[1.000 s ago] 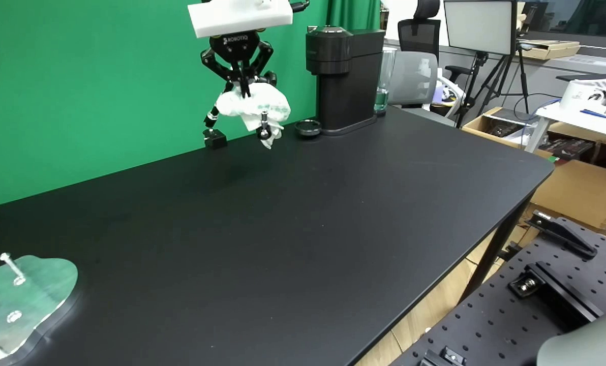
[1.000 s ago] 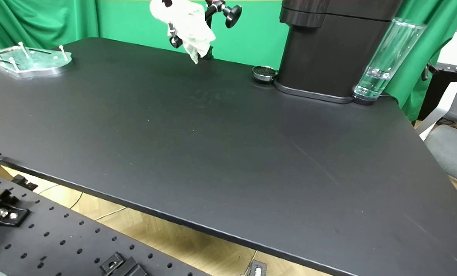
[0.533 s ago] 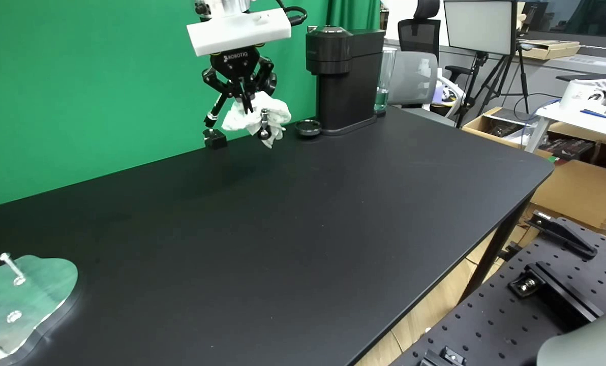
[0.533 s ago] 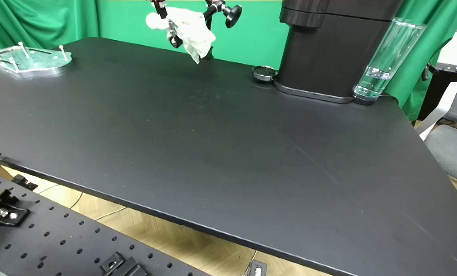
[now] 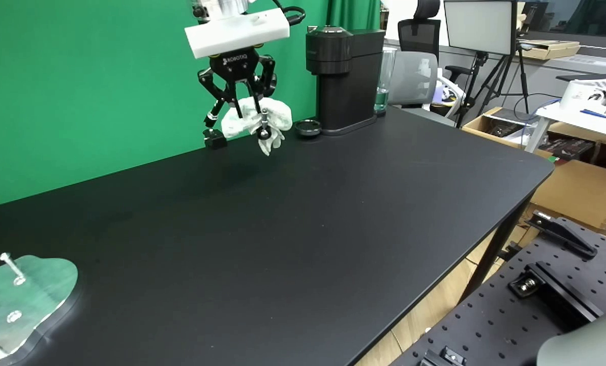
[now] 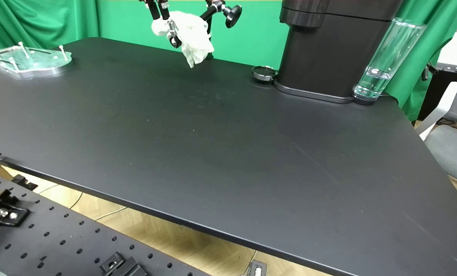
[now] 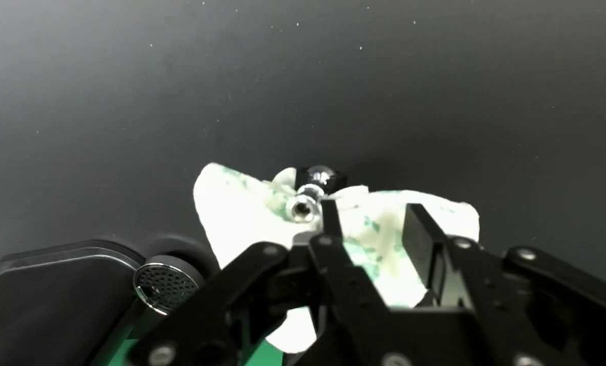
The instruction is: Hang the cloth on the object
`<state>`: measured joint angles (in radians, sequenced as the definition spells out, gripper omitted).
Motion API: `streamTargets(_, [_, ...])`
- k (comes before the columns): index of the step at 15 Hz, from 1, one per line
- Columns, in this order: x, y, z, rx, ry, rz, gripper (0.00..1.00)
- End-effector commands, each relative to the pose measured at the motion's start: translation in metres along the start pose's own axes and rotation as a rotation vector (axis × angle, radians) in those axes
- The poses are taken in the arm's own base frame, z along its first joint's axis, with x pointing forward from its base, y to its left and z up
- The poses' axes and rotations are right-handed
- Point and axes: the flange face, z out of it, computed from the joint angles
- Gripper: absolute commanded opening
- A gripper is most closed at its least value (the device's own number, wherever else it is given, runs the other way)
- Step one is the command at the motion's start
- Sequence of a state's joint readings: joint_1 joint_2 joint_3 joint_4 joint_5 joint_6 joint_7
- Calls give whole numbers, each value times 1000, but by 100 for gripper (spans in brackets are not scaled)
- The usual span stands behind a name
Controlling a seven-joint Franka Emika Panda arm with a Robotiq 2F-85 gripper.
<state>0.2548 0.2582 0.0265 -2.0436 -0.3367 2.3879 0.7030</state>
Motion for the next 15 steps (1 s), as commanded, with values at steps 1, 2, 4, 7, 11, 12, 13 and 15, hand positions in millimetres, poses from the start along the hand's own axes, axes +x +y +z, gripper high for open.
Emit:
streamTargets(1, [11,-2,-24,-13,25,1,69])
streamTargets(2, [13,-3,-28,-12,34,1,77])
streamTargets(4, [16,-5,-37,-12,51,0,89])
streamTargets(7, [17,-4,-46,-16,59,-6,100])
streamTargets(11, [5,13,-47,-33,62,-39,100])
streamTargets(12, [2,18,-46,-33,62,-45,100])
streamTargets(13, [-2,26,-42,-36,56,-50,100])
streamTargets(15, [-5,43,-31,-29,31,-40,100])
